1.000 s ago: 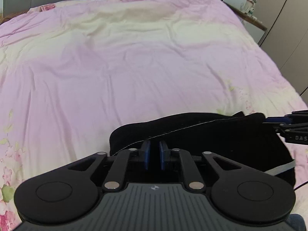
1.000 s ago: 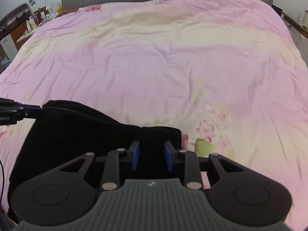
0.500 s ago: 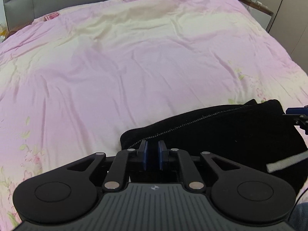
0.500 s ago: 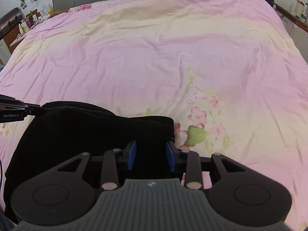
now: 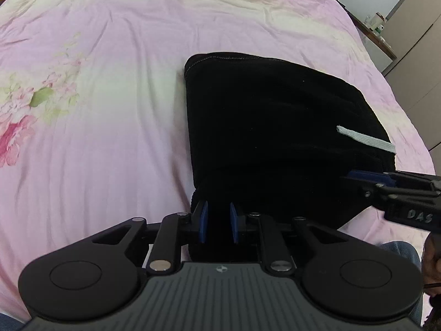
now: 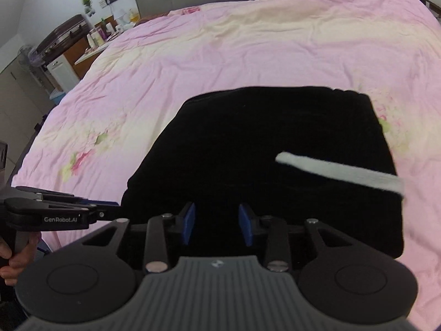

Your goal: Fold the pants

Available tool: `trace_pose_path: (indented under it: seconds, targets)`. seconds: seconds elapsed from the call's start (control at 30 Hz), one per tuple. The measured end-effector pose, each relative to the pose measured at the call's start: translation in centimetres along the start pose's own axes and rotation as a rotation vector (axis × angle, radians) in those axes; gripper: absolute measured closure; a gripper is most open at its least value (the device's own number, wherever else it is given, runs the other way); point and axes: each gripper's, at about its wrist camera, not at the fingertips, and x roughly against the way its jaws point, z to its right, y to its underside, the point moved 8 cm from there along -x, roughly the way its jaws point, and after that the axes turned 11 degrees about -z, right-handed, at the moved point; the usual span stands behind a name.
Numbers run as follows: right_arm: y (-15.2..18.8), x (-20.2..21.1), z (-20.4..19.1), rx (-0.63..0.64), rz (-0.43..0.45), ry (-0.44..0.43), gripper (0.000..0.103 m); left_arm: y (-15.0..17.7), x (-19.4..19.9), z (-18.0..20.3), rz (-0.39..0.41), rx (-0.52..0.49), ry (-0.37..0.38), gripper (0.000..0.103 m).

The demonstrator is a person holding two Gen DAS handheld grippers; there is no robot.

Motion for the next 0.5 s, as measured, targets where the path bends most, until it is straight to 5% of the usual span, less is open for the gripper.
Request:
trace_pose_path:
  seconds: [0.13, 0.5]
  targets:
    - [2.4, -3.8, 0.7, 0.034, -0.087, 0.150, 0.071, 1.4, -1.3, 0.7, -0.083, -0.066, -0.030, 0.089]
    - [5.4, -5.5, 1.6, -0.032, -0.173, 0.159, 0.072, 4.3, -0.8, -0.9, -0.129, 0.000, 0.007, 0.098]
